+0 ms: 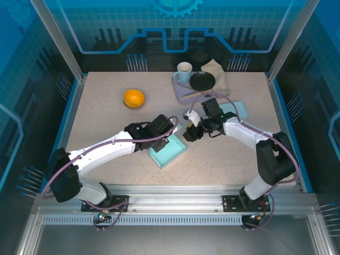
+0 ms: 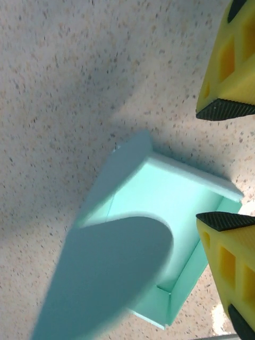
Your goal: Fold the paper box
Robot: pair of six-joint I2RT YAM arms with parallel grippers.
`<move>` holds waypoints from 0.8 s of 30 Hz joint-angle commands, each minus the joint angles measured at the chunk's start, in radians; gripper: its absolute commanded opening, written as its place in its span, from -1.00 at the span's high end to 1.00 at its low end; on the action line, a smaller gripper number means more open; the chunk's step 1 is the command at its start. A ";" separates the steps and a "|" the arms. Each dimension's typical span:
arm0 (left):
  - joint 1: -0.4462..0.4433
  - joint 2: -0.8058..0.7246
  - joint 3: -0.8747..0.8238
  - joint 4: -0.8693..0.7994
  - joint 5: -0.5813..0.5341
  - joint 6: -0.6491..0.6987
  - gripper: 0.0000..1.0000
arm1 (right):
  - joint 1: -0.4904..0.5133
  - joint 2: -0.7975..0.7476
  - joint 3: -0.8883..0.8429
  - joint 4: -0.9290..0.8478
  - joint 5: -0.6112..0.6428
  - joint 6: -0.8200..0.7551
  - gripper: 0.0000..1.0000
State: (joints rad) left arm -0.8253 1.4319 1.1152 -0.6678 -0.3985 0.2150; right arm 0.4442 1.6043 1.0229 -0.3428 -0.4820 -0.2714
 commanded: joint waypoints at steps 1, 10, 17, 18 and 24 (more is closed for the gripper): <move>0.003 -0.018 0.006 0.041 0.012 0.007 0.83 | 0.027 0.002 0.002 -0.016 -0.110 -0.017 -0.02; 0.003 -0.137 -0.038 0.047 0.104 0.073 0.98 | -0.074 -0.127 -0.048 0.064 -0.031 -0.042 -0.01; 0.002 -0.194 -0.041 0.029 0.203 0.125 1.00 | -0.158 -0.153 -0.017 0.054 -0.071 -0.319 -0.02; 0.001 -0.194 -0.037 0.025 0.204 0.129 1.00 | -0.157 -0.145 -0.008 0.037 -0.081 -0.352 -0.02; 0.001 -0.208 -0.035 0.024 0.221 0.140 1.00 | -0.113 -0.112 0.011 0.030 -0.125 -0.391 -0.02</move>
State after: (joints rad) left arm -0.8253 1.2541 1.0813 -0.6453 -0.2188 0.3290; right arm 0.2985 1.4719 1.0065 -0.2947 -0.5587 -0.5907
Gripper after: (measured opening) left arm 0.072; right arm 0.509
